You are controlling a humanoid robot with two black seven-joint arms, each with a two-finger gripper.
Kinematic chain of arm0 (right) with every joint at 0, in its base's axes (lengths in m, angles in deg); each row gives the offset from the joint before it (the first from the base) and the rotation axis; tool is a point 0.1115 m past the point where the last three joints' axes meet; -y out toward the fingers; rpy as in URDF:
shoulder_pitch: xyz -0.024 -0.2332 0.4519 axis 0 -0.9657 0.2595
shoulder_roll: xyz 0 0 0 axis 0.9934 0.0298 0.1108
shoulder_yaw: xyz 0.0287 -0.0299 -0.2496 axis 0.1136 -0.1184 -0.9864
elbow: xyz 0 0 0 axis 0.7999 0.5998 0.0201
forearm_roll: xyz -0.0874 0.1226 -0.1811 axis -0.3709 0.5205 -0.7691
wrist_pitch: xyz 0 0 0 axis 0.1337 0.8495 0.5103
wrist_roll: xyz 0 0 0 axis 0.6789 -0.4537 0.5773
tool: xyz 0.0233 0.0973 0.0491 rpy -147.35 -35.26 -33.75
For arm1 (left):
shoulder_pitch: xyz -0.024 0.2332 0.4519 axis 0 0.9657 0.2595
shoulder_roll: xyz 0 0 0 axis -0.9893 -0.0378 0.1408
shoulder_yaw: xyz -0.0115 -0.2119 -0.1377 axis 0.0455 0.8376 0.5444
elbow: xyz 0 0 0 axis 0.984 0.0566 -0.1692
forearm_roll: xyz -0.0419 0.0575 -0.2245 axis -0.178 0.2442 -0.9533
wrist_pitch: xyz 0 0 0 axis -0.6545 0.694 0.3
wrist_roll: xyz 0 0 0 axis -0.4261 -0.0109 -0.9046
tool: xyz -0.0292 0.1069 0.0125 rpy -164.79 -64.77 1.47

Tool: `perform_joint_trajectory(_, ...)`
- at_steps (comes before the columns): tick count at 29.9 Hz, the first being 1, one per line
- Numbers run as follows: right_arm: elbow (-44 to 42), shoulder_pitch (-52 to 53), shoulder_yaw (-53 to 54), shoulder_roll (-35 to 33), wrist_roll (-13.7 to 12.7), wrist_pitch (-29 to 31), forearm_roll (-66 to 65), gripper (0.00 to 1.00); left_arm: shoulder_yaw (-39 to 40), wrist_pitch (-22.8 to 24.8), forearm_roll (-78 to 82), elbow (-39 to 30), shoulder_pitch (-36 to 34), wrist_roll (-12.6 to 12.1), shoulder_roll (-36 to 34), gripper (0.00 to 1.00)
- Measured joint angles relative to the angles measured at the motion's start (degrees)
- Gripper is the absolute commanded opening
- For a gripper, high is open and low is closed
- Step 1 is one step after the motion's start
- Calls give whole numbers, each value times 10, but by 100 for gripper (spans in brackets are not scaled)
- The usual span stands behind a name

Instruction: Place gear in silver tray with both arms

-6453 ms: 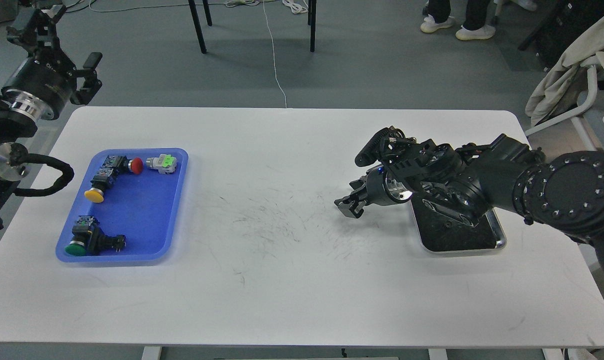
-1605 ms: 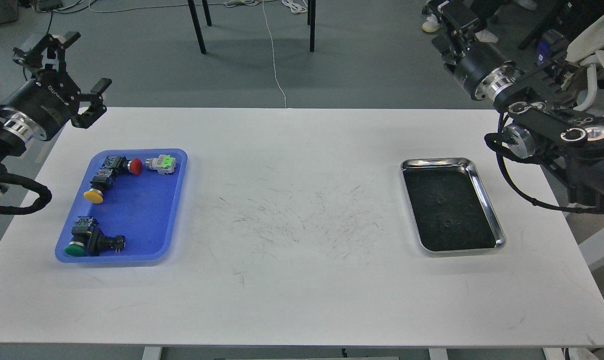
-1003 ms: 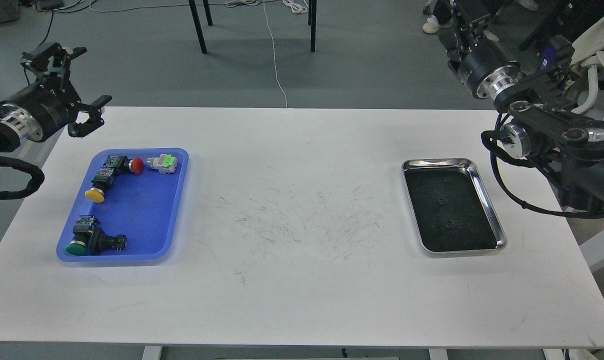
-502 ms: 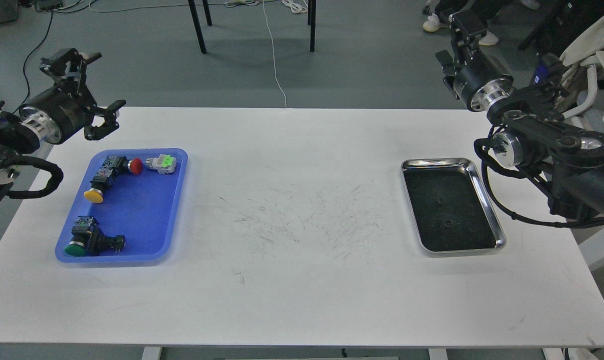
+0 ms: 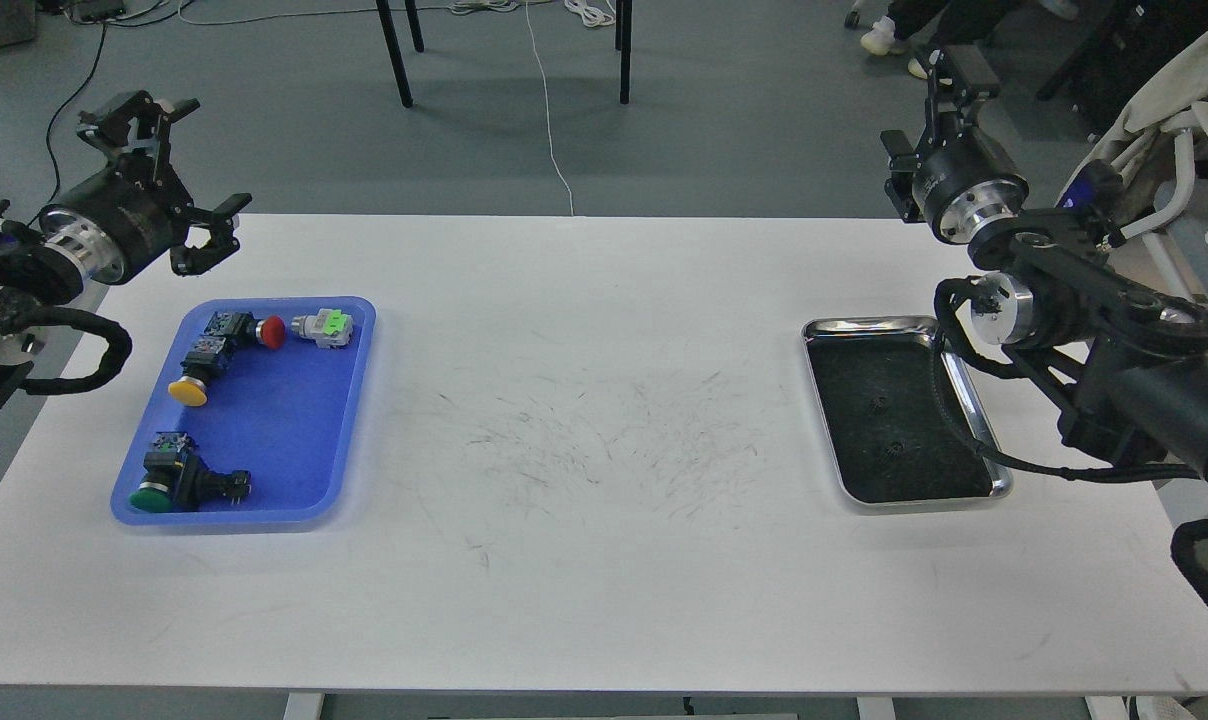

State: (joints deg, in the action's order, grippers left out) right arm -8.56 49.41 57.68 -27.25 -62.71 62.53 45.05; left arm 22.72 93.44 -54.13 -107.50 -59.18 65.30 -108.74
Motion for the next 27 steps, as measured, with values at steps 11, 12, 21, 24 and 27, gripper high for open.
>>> perform_joint_trajectory(11,-1,-4,30,18,-7,-13,21,98,12,-2,-1,1,4,1,-3,99)
perform_joint_trajectory(12,0,-5,34,20,-9,-11,30,98,14,-1,-1,1,4,2,-4,99)
perform_joint_trajectory(21,-3,-10,59,36,-17,-8,64,99,23,-2,5,-17,9,0,-7,99)
perform_joint_trajectory(24,-4,-15,60,40,-17,-8,64,99,23,-5,5,-21,9,1,-10,99)
perform_joint_trajectory(27,-1,-16,57,40,-18,-7,64,99,23,-5,6,-21,10,-1,-11,99)
